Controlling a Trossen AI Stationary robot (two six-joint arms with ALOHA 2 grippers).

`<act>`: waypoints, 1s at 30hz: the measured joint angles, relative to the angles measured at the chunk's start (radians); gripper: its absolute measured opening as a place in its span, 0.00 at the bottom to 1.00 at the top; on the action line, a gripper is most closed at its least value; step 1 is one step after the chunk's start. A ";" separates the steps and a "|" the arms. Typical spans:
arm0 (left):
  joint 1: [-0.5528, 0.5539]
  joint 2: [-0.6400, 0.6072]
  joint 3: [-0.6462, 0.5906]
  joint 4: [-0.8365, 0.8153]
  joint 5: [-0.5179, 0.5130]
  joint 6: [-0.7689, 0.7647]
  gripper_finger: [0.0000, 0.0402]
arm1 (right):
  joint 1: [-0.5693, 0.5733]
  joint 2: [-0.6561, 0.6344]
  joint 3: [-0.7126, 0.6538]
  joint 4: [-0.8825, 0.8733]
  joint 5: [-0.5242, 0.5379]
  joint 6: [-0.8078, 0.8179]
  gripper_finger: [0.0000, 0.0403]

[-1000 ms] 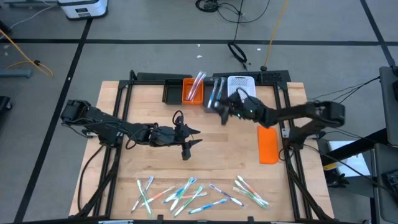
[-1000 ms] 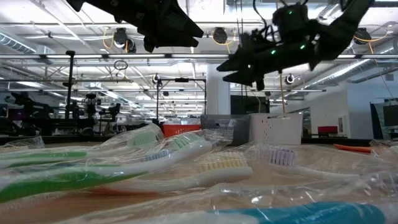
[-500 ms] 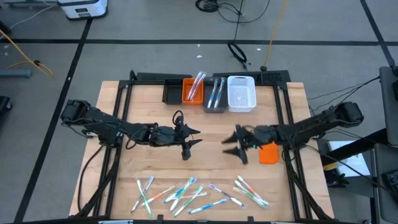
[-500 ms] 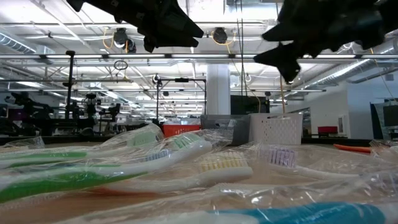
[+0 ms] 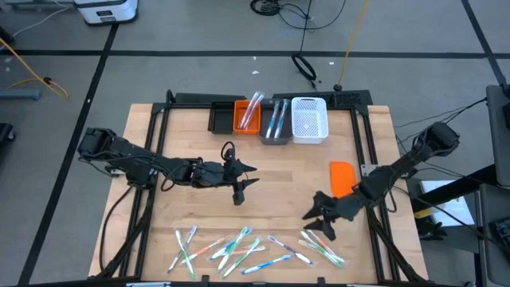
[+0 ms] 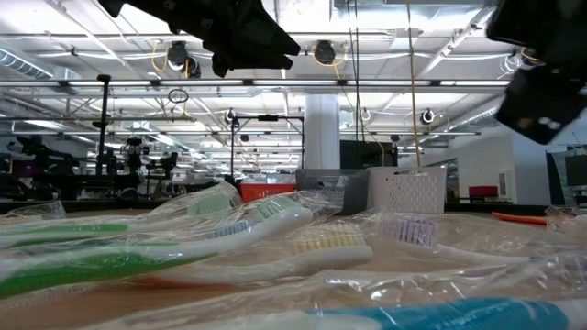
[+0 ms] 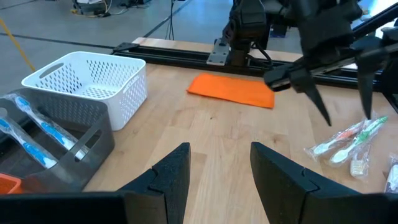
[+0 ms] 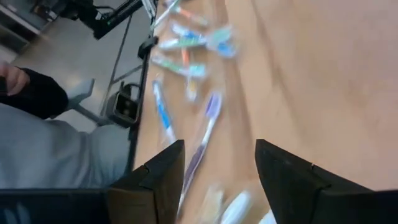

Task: Pick & Place Toothbrushes
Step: Put the orange toothbrush into the black bin

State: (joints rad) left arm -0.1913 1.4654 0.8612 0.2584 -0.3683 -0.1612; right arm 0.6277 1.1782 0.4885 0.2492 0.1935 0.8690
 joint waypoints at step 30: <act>0.000 0.000 0.000 0.005 0.000 0.000 0.41 | 0.160 0.212 0.000 -0.015 0.011 0.429 0.41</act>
State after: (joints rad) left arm -0.1913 1.4654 0.8616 0.2630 -0.3684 -0.1608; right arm 0.7879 1.3903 0.4885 0.2344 0.2043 1.2980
